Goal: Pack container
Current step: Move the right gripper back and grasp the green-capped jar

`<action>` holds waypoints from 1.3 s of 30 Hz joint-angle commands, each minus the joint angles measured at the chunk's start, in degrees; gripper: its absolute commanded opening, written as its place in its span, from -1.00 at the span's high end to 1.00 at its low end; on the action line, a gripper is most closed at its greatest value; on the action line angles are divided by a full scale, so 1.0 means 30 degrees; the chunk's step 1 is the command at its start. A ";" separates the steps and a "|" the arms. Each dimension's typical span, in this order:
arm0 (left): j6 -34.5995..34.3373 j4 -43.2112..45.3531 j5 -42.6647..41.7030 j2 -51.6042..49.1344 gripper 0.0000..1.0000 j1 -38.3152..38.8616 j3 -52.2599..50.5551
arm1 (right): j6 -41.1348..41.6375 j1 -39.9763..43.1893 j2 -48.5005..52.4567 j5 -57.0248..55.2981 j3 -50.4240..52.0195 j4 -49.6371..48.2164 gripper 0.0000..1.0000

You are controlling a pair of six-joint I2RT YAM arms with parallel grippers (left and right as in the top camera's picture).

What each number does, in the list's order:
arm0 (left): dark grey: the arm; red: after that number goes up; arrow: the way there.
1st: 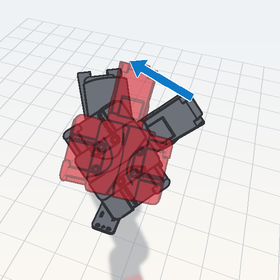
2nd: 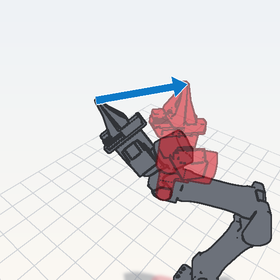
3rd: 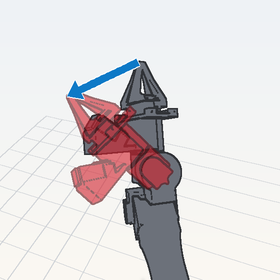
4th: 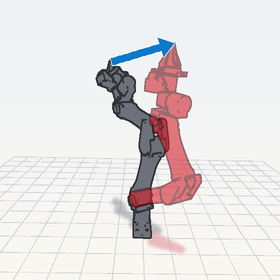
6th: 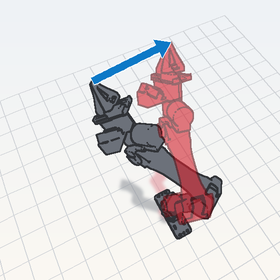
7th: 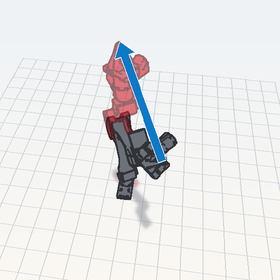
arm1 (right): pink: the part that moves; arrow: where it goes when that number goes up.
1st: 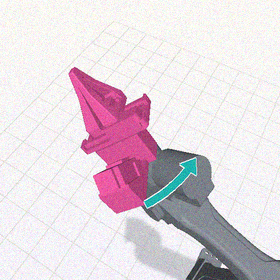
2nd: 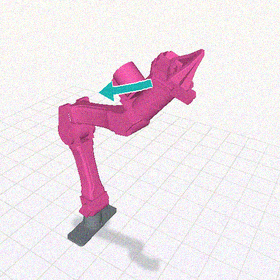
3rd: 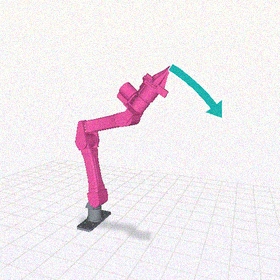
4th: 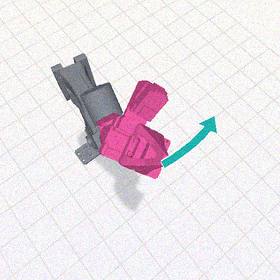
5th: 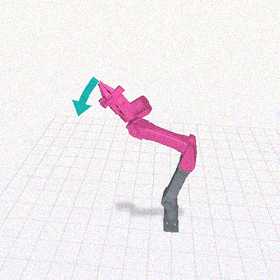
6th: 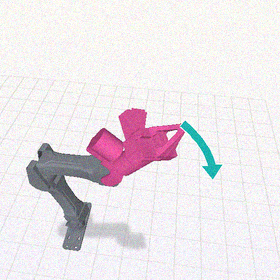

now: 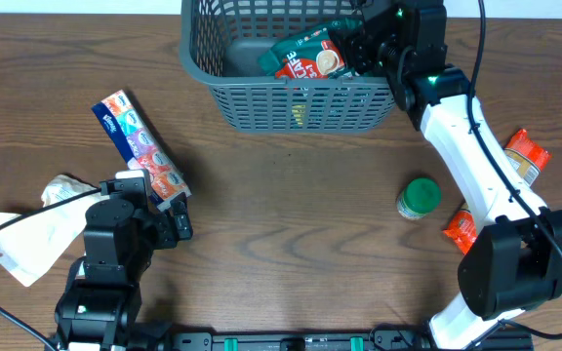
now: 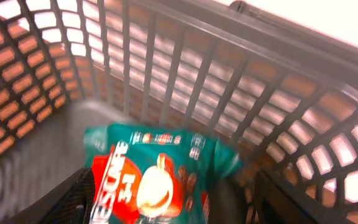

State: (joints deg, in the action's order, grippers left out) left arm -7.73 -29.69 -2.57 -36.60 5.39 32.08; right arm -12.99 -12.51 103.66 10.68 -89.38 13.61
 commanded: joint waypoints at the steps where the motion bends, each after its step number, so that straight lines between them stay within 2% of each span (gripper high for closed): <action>1: -0.0168 -0.0066 0.0226 -0.0007 -0.97 -0.0080 0.0474 | 0.0546 0.0328 -0.0838 0.0087 -0.1880 0.1326 -0.33; 2: -0.0168 -0.0095 0.0226 -0.0007 -0.97 -0.0080 0.0474 | 0.0787 0.0495 -0.0845 0.0087 -0.2608 0.2120 -0.39; 3: -0.0168 -0.0102 0.0226 -0.0007 -0.97 -0.0080 0.0481 | 0.1005 0.0685 -0.0860 0.0087 -0.3497 0.3220 -0.57; 4: -0.0168 -0.0102 0.0226 -0.0007 -0.97 -0.0080 0.0481 | 0.1370 0.0933 -0.0860 0.0029 -0.4758 0.4976 -0.96; 9: -0.0168 -0.0095 0.0226 -0.0007 -0.97 -0.0080 0.0474 | 0.4124 0.2361 -0.0860 -0.0860 -0.9959 1.2837 -0.98; 13: -0.0168 -0.0095 0.0226 -0.0007 -0.97 -0.0080 0.0474 | 0.4619 0.3672 -0.0896 -0.0852 -1.2990 1.8047 -0.99; 16: -0.0168 -0.0095 0.0226 -0.0007 -0.97 -0.0080 0.0481 | 0.5340 0.4517 -0.0940 -0.0852 -1.4163 2.1587 -0.99; 21: -0.0168 -0.0102 0.0226 -0.0007 -0.97 -0.0080 0.0474 | 0.7490 0.5450 -0.0947 -0.1479 -1.3996 2.7467 -0.99; 31: -0.0160 -0.0087 0.0233 -0.0379 -0.97 -0.0080 0.0474 | 0.7963 0.5523 -0.1129 -0.2674 -1.0338 2.7736 -0.98; 39: -0.0168 0.0000 0.0226 -0.1005 -0.97 -0.0080 0.0474 | 0.7963 0.5646 -0.1129 -0.3126 -0.6317 2.4778 -0.98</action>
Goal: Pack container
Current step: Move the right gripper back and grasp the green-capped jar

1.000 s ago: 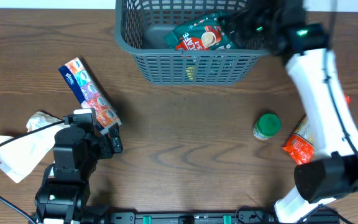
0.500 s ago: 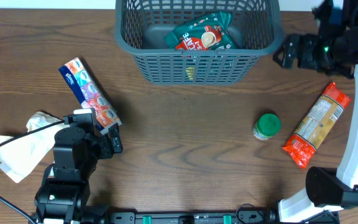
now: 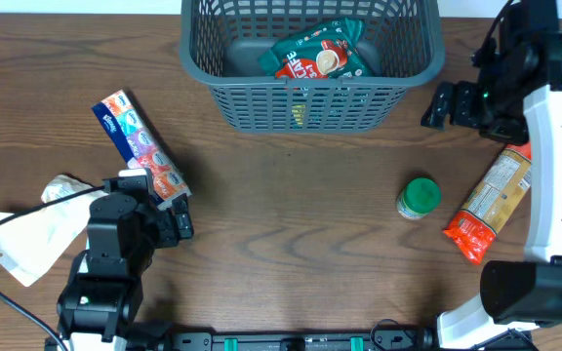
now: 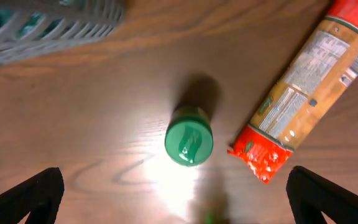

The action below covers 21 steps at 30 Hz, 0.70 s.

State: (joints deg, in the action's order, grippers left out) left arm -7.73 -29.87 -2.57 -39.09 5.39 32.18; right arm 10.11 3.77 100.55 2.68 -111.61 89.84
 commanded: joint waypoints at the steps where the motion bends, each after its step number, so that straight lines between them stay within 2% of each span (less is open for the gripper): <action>1: -0.0168 0.0117 0.0226 -0.0226 -0.97 -0.0080 0.0437 | 0.0255 0.0233 -0.0095 -0.0459 0.1654 -0.1158 -0.99; 13: -0.0168 0.0576 0.0233 -0.0386 -0.97 -0.0080 0.0444 | 0.0721 0.0117 -0.0095 -0.0321 0.9049 -0.7657 -0.98; 21: -0.0168 0.0568 0.0233 -0.0386 -0.97 -0.0080 0.0444 | 0.1938 0.0073 -0.0095 -0.0299 1.2138 -0.9049 -0.98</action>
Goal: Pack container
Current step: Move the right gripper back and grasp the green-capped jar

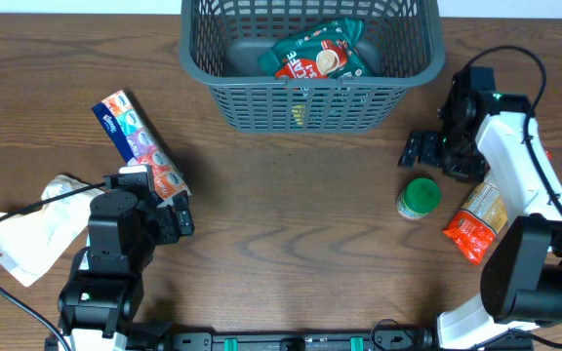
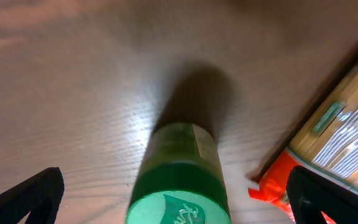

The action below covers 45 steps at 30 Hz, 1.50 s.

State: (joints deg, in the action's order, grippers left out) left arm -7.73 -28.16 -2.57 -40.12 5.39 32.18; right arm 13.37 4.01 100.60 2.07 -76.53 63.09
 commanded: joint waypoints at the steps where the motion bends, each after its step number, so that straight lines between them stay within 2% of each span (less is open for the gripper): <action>1: -0.0168 0.0000 0.0233 -0.0044 -0.97 -0.0080 0.0437 | 0.0984 -0.0015 -0.0109 -0.0102 0.0648 -0.0153 -0.99; 21: -0.0175 -0.0015 0.0226 -0.0044 -0.96 -0.0080 0.0444 | 0.1836 -0.0903 -0.0109 -0.0117 0.5173 -0.4124 -0.99; 23: -0.0175 -0.0015 0.0226 -0.0044 -0.97 -0.0080 0.0444 | 0.1836 -0.0903 -0.0109 -0.0117 0.5464 -0.4532 -0.94; 25: -0.0175 -0.0015 0.0226 -0.0044 -0.97 -0.0080 0.0444 | 0.1829 -0.0903 -0.0109 -0.0117 0.5632 -0.4794 -0.81; 28: -0.0175 -0.0015 0.0226 -0.0044 -0.97 -0.0080 0.0444 | 0.1829 -0.0903 -0.0109 -0.0117 0.5748 -0.4991 -0.45; 37: -0.0175 -0.0015 0.0226 -0.0044 -0.97 -0.0080 0.0437 | 0.1829 -0.0903 -0.0109 -0.0124 0.5748 -0.5202 0.36; 41: -0.0175 -0.0007 0.0226 -0.0044 -0.97 -0.0080 0.0437 | 0.1829 -0.0896 -0.0109 -0.0117 0.5719 -0.5377 0.97; 45: -0.0175 -0.0007 0.0226 -0.0044 -0.97 -0.0080 0.0437 | 0.1829 -0.0583 -0.0197 -0.0117 0.4983 -0.5391 0.97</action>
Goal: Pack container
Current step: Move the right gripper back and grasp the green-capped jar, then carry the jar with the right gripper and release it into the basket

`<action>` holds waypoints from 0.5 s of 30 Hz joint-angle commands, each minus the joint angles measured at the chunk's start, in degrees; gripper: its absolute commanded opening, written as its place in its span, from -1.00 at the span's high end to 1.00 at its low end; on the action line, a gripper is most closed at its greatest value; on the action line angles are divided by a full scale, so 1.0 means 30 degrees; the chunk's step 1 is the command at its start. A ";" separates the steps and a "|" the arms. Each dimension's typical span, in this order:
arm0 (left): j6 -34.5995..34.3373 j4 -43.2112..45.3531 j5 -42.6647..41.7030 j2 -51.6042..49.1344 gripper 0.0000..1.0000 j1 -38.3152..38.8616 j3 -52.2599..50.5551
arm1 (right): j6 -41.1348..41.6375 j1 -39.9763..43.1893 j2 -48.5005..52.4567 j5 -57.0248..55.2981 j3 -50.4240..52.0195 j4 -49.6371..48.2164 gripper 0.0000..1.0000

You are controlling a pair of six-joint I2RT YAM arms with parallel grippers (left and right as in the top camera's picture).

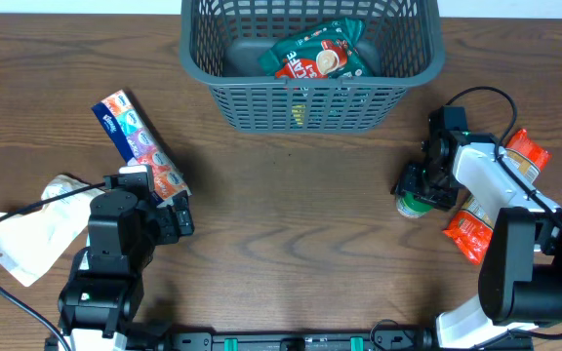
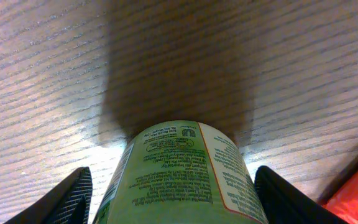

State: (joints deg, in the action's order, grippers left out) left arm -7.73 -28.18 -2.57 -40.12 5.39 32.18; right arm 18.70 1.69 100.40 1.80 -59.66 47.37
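Observation:
A green-lidded bottle (image 1: 411, 207) stands upright on the table, right of centre. My right gripper (image 1: 418, 188) is lowered over it and open. In the right wrist view the green label (image 2: 179, 177) fills the space between the two fingers (image 2: 73, 196), with a small gap on each side. The grey basket (image 1: 213, 93) at the back holds a teal and red coffee bag (image 1: 315, 54). My left gripper (image 1: 176, 222) rests at the front left by a tissue pack (image 1: 137, 141); its jaws cannot be made out.
A long red and orange packet (image 1: 464, 232) lies just right of the bottle, partly under my right arm, and its red corner shows in the wrist view. A white bag (image 1: 22, 239) lies at the front left edge.
My right gripper has come down and nearer to the green bottle, and its open fingers now stand on either side of it. The bottle and the left arm have not moved.
My right gripper was first inside the basket, open above the coffee bag lying there. Then it was outside the basket, high over the right side of the table. Then it hung just behind the green bottle, and now it straddles the bottle.

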 commanded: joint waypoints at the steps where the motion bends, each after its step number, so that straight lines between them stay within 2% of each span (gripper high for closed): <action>1: -0.0168 0.0000 0.0226 -0.0044 -0.97 -0.0080 0.0437 | 0.0051 0.0342 -0.0204 -0.0029 -0.0954 -0.0131 0.98; 7: -0.0168 0.0000 0.0226 -0.0044 -0.97 -0.0080 0.0437 | 0.0044 0.1865 -0.1064 -0.0321 -0.3767 0.0240 0.97; 15: -0.0168 0.0000 0.0226 -0.0044 -0.97 -0.0080 0.0444 | 0.0262 0.3453 -0.2215 -0.1858 -0.9173 0.2980 0.97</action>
State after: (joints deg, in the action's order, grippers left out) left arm -7.73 -28.18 -2.57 -40.12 5.39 32.18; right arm 18.74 11.07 96.97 -1.48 -81.54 55.00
